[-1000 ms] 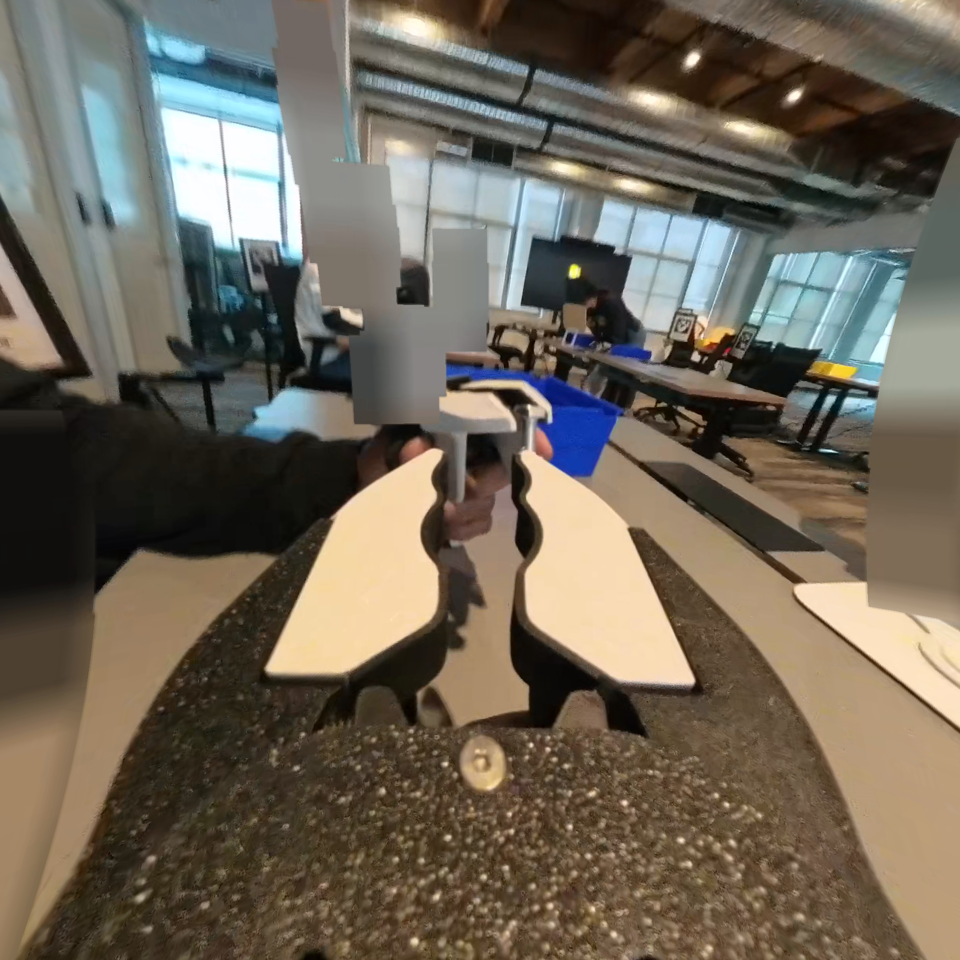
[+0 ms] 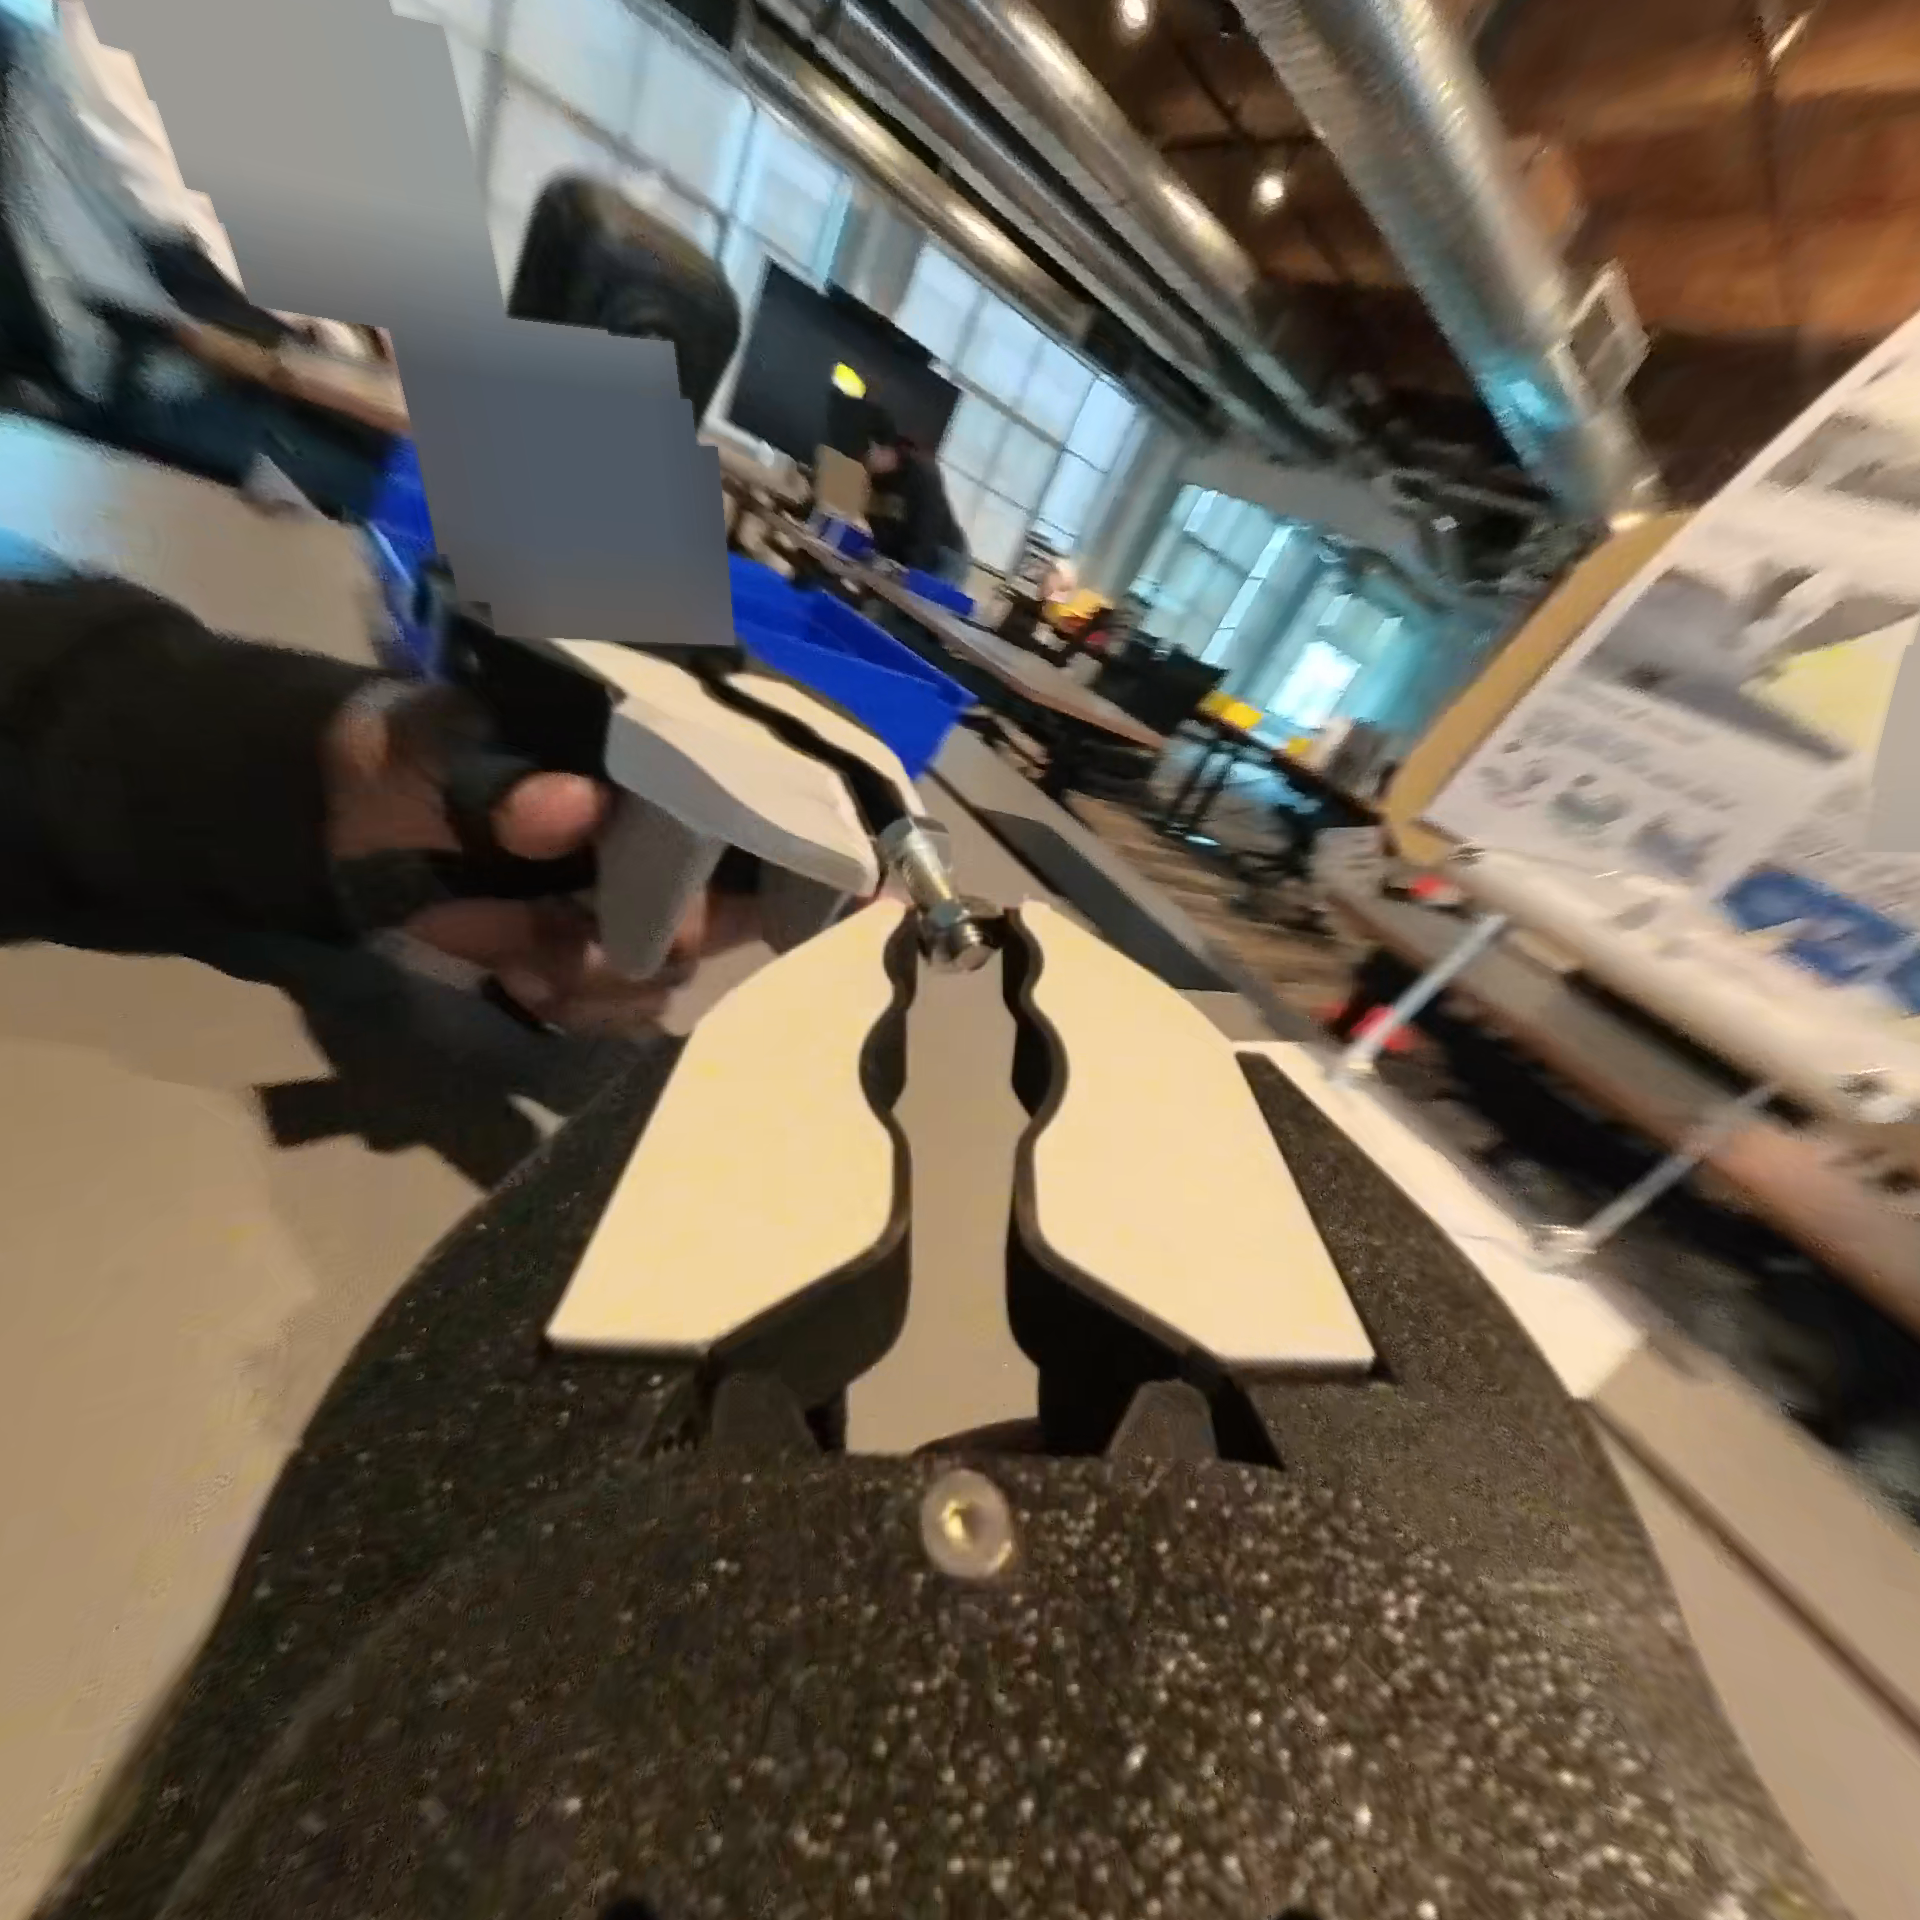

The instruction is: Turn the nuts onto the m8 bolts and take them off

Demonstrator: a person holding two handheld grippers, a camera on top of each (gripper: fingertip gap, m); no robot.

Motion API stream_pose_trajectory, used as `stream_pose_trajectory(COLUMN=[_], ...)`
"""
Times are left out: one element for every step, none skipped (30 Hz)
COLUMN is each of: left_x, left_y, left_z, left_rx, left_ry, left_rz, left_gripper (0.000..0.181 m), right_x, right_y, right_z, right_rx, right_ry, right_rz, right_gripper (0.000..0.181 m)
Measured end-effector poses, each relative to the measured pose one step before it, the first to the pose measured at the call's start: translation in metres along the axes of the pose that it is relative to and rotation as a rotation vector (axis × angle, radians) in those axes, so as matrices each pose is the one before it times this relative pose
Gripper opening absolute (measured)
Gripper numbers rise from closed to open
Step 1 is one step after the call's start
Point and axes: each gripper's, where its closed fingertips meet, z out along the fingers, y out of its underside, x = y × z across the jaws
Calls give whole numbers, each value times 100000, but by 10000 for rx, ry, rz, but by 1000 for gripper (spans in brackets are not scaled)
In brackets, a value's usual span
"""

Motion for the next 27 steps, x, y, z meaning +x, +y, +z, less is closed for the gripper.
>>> stream_pose_trajectory(left_x=[-103, -69, -42, -3, 3, 25, 32, 26, 53, 19, 11, 124, 157, 147, 67, 20, 11, 35, 14, 1, 33, 49, 51, 79, 104, 61, 38], left_y=[164, 156, 171, 199, 187, 195, 213, 217, 139, 59, -75, -242, -363, -343, -243, -187, -167, -141, -140, -107, -49, -5, 41, 86, 120, 108, 94], left_z=[33, 13, -9, -49, -56, -36, -22, 27, 33, 33, 12, -7, -34, -35, -31, -50, -52, -55, -47, -27, -1, 22, 43, 64, 86, 71, 67], left_rx=[-134, -124, -147, -144, -122, -95, -101, -84, -29, 16, 102, 177, 237, 200, 115, 92, 92, 90, 85, 56, 24, 3, -22, -45, -54, -48, -40], left_ry=[-48, 0, 41, 80, 80, 103, 122, 108, 106, 60, 13, 61, 55, 29, -18, -45, -35, 5, -1, -9, 6, 4, 4, 21, 35, 15, 20], left_rz=[-82, -101, -148, -154, -151, -203, -236, -219, -181, -105, -20, 26, 78, 121, 148, 156, 124, 73, 37, 41, 51, 52, 49, 40, 42, 37, 10], left_gripper=[13, 13, 13, 13, 13, 13, 12, 12, 12, 12, 12, 12, 11, 11, 11, 11, 10, 10, 10, 10, 10, 10, 10, 10, 10, 10, 10], right_x=[209, 107, 37, -30, -66, -106, -112, -98, -106, -131, -184, -258, -216, -258, -409, -383, -159, -63, -136, -273, -289, -214, -211, -297, -168, -58, 10], right_y=[119, 126, 141, 136, 118, 100, 82, 79, 48, 42, 24, -74, -153, -174, -161, -156, -118, -108, 0, 104, 79, -4, -43, -49, -66, -155, -207], right_z=[9, 9, 15, 24, 25, -1, -15, -34, -59, -82, -92, -98, -93, -66, -19, -16, -8, -16, -4, 22, 60, 80, 88, 105, 99, 57, 4], right_rx=[-208, -188, -171, -162, -132, -104, -78, -55, -4, 46, 97, 192, 265, 275, 255, 227, 201, 188, 120, 40, 63, 131, 158, 137, 115, 128, 137], right_ry=[378, 312, 252, 199, 153, 102, 49, 6, -34, -120, -252, -356, -379, -470, -625, -610, -410, -285, -317, -394, -388, -283, -252, -274, -170, -59, -10], right_rz=[-825, -823, -783, -809, -822, -792, -737, -604, -376, -69, 247, 524, 803, 1105, 1300, 1261, 1032, 822, 740, 713, 656, 560, 472, 393, 285, 177, 133], right_gripper=[15, 15, 15, 15, 15, 15, 15, 15, 15, 15, 16, 23, 33, 40, 44, 46, 46, 44, 42, 42, 41, 39, 38, 37, 37, 36, 34])
